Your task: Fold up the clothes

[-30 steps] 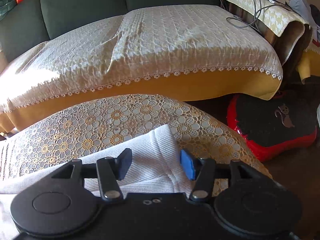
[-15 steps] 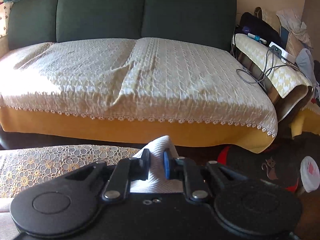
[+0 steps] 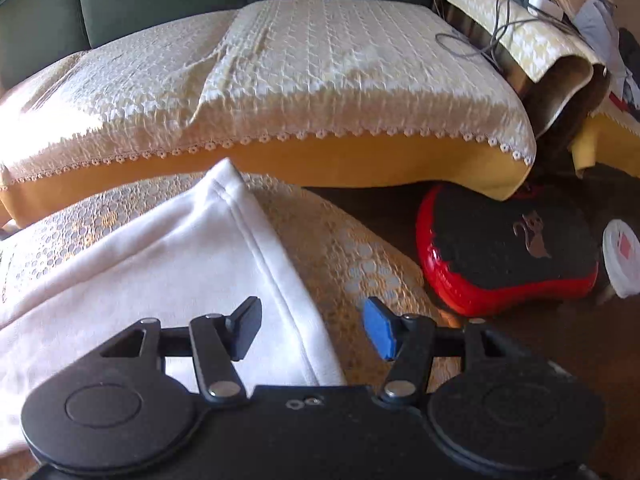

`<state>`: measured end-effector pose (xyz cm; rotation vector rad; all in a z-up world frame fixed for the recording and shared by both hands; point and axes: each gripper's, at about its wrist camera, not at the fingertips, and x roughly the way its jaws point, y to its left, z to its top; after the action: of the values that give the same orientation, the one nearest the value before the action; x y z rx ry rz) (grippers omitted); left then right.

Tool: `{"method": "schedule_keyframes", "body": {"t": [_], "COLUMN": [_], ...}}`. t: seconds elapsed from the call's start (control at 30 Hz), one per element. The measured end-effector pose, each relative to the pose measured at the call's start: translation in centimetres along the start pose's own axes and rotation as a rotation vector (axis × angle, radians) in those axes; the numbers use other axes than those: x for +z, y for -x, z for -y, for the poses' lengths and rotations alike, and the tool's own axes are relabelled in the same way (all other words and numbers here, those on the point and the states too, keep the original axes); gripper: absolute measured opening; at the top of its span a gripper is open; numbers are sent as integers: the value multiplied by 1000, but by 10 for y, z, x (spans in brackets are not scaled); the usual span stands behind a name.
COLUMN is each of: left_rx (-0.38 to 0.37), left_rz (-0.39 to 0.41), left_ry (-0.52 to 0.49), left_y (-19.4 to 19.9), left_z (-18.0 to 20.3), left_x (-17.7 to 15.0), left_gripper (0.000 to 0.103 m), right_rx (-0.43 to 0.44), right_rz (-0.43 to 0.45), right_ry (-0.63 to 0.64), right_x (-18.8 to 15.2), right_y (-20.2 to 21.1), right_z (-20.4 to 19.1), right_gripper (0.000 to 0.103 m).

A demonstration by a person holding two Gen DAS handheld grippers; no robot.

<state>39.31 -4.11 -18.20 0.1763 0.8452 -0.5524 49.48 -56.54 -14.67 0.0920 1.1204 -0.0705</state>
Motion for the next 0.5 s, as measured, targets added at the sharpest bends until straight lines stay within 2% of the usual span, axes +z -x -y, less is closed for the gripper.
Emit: {"method": "schedule_keyframes", "body": {"t": [0.13,0.27,0.37,0.43,0.5], "left_rx": [33,57,60,60,67], "left_rz": [-15,-36,-56,-64,-61], "left_ry": [30,56,69,62,61], "left_y": [10,20,23,21,22], "left_z": [-10,-20,-24,-23,-21], "left_x": [-12,-29,-39,-43,-43], "left_gripper": [89,89,89,89,89], "right_rx": [29,-11,-91,-104,-77], "right_rz": [-53,-4,48,52,26], "right_ry": [-1,11,45,29,62], "right_x": [-20,-25,-24,-24,-28], "right_y": [-9,-2,8,9,8], "right_z": [-2,-8,-8,-8,-16], "right_gripper": [103,103,103,103,103]}}
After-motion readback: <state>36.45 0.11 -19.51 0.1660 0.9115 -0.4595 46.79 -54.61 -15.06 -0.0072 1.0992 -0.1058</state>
